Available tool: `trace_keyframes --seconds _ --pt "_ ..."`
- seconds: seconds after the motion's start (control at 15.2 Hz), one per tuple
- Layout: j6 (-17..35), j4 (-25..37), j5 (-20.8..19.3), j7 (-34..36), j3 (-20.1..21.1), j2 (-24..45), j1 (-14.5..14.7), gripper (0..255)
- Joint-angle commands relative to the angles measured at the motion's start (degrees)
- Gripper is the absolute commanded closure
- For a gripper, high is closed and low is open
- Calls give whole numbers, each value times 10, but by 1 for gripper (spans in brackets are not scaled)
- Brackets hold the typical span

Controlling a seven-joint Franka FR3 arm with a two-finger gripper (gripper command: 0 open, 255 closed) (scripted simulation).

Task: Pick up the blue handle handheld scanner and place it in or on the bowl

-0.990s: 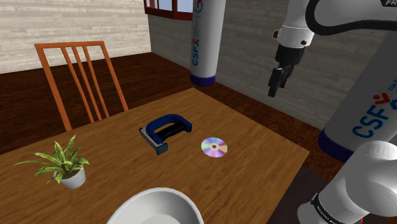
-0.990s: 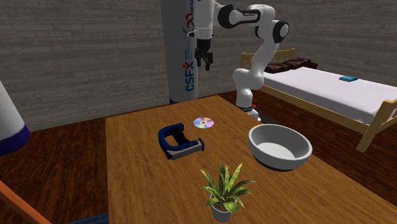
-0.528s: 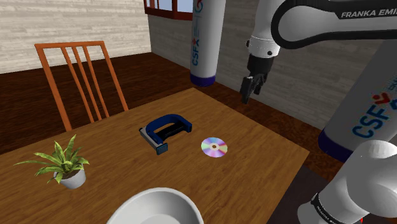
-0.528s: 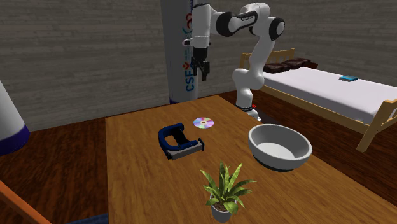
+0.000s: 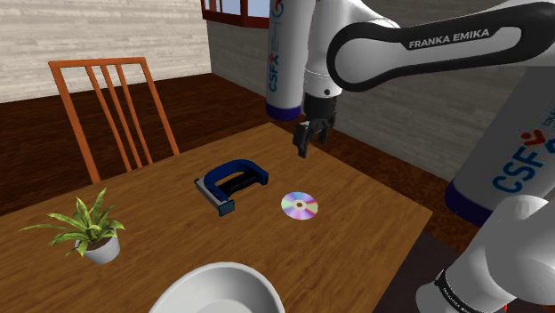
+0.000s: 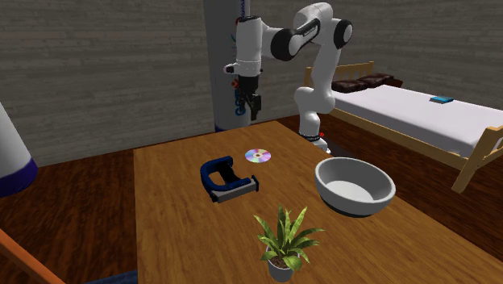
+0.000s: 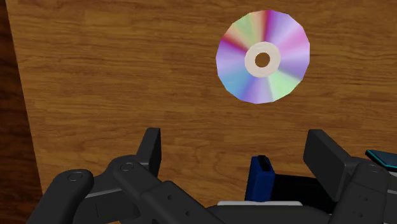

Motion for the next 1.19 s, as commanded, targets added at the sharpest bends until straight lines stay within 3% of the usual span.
trace_keyframes --seconds 0.0,0.59,1.12 --pt "11 26 -3 21 14 36 4 0" --pt "49 167 -52 119 59 216 35 0" --pt "35 357 -113 190 67 397 92 0"
